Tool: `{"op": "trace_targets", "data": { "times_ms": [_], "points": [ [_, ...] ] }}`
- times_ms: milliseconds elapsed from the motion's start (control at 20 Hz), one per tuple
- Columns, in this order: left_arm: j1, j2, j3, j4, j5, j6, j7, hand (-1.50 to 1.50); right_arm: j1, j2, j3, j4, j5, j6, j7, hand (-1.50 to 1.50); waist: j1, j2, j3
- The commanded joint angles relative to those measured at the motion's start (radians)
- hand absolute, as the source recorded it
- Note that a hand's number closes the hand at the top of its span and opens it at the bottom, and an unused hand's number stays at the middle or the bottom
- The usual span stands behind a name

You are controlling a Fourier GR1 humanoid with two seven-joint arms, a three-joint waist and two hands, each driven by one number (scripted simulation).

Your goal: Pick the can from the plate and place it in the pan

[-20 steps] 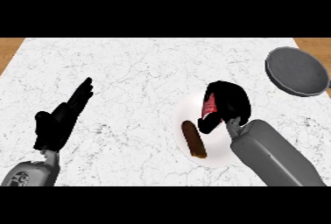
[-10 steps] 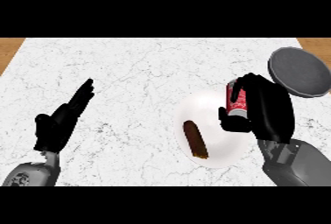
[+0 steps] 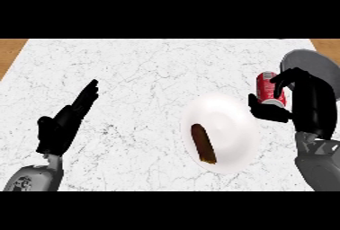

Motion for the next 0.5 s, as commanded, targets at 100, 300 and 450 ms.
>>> {"op": "trace_targets", "data": {
  "times_ms": [100,300,450],
  "points": [
    [0.014,-0.047,-0.018,-0.002,-0.031,0.007,-0.019,0.00,-0.030,0.004,-0.149,0.279,-0.084,-0.093,-0.273,1.50,0.008,0.002,0.000],
    [-0.004,-0.033,-0.004,-0.036,-0.018,-0.014,0.040,0.00,-0.110,-0.058,-0.258,0.469,-0.118,-0.092,-0.389,1.50,0.015,0.004,0.000],
    [-0.016,-0.036,0.017,0.005,-0.020,-0.016,-0.010,0.00,-0.148,-0.013,-0.296,0.685,-0.096,-0.233,-0.523,1.50,0.022,0.008,0.001]
  ]
}}
